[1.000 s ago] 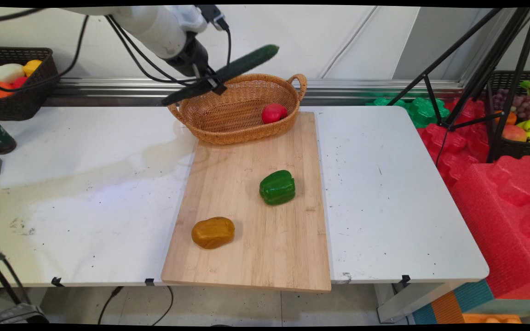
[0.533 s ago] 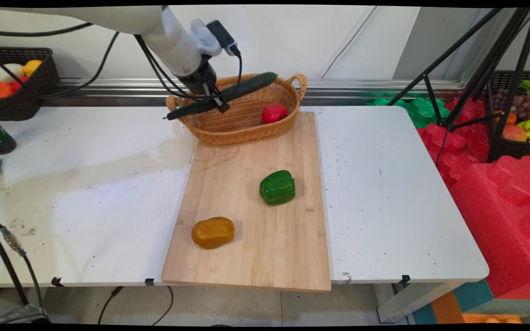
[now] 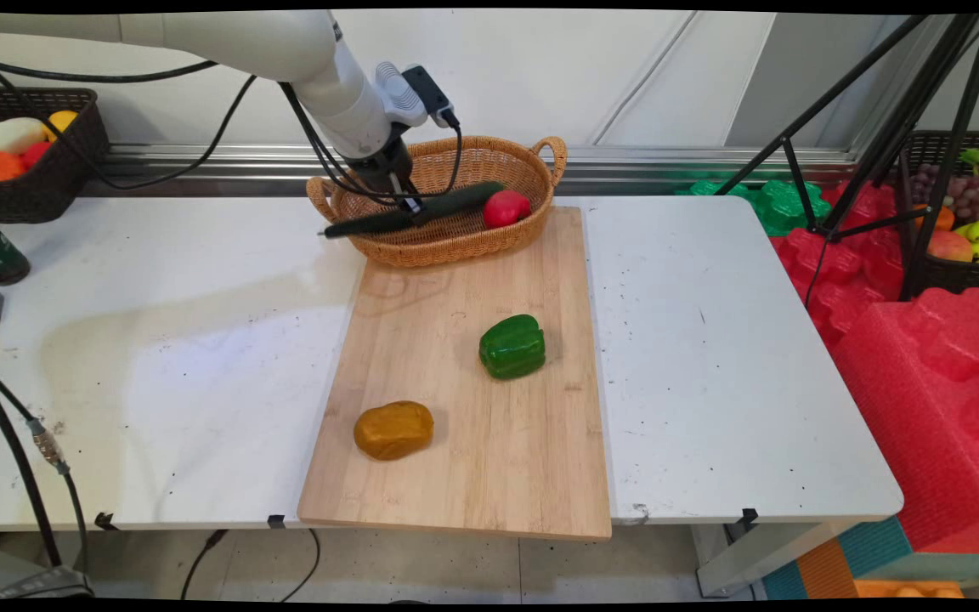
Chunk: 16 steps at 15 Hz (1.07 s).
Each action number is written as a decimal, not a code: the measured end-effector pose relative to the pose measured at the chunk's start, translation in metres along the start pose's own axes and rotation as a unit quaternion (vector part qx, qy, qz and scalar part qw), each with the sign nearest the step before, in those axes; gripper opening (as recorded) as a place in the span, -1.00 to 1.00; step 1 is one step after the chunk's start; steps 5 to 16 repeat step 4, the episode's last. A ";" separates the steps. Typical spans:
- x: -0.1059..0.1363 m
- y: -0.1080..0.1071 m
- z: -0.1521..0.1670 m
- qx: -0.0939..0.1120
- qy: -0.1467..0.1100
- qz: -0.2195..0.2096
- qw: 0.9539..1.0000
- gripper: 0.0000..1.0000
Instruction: Place the picked object in the vegetable basket
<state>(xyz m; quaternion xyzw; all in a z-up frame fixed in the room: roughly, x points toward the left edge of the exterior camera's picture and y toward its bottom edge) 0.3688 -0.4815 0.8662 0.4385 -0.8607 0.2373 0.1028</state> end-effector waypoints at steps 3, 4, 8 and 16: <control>0.004 0.001 0.002 0.001 0.002 0.000 1.000 1.00; 0.005 0.001 0.001 0.002 0.003 0.000 1.000 1.00; 0.005 0.001 0.001 0.002 0.003 0.000 1.000 1.00; 0.005 0.001 0.001 0.002 0.003 0.000 1.000 1.00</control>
